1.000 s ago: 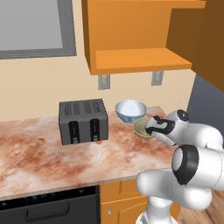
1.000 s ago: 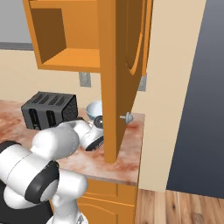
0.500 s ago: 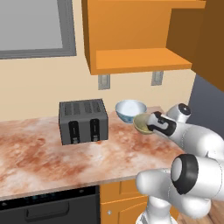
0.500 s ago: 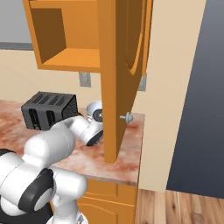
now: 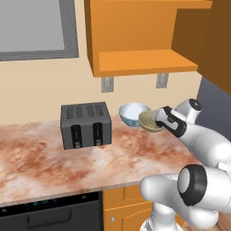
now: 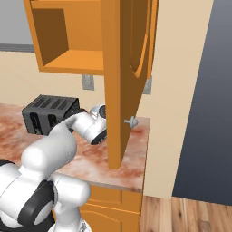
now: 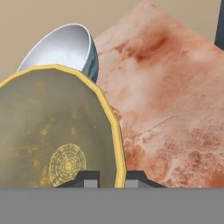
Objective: Pick up the bowls on the counter and stack them on top of one another in the open cabinet. Place the smaller bowl on top of the larger bowl.
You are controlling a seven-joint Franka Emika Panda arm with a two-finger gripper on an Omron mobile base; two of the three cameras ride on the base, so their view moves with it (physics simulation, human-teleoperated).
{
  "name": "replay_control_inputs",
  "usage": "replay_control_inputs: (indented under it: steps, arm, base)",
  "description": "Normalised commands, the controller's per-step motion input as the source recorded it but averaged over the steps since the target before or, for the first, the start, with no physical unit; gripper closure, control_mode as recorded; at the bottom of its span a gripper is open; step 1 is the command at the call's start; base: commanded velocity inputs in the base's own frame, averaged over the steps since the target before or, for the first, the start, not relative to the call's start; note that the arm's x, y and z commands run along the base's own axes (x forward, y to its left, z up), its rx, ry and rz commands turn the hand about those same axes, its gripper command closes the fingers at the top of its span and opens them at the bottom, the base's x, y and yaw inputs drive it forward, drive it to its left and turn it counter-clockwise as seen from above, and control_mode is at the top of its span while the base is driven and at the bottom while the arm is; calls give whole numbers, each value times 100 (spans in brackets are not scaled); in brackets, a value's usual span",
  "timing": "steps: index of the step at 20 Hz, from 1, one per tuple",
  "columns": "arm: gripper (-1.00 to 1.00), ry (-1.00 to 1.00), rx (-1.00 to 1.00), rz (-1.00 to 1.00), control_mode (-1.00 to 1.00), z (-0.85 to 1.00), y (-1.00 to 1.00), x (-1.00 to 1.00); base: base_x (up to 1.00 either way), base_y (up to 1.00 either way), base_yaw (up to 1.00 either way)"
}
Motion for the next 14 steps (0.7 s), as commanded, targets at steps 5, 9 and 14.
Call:
replay_control_inputs:
  steps: [5,9,14]
  arm:
    - [100,0,7,-1,-100,27,0,0]
    - [100,0,2,-2,-100,17,2,1]
    - [100,0,0,-5,-100,7,10,5]
  base:
    - [0,0,0]
    - [0,0,0]
    - [0,0,0]
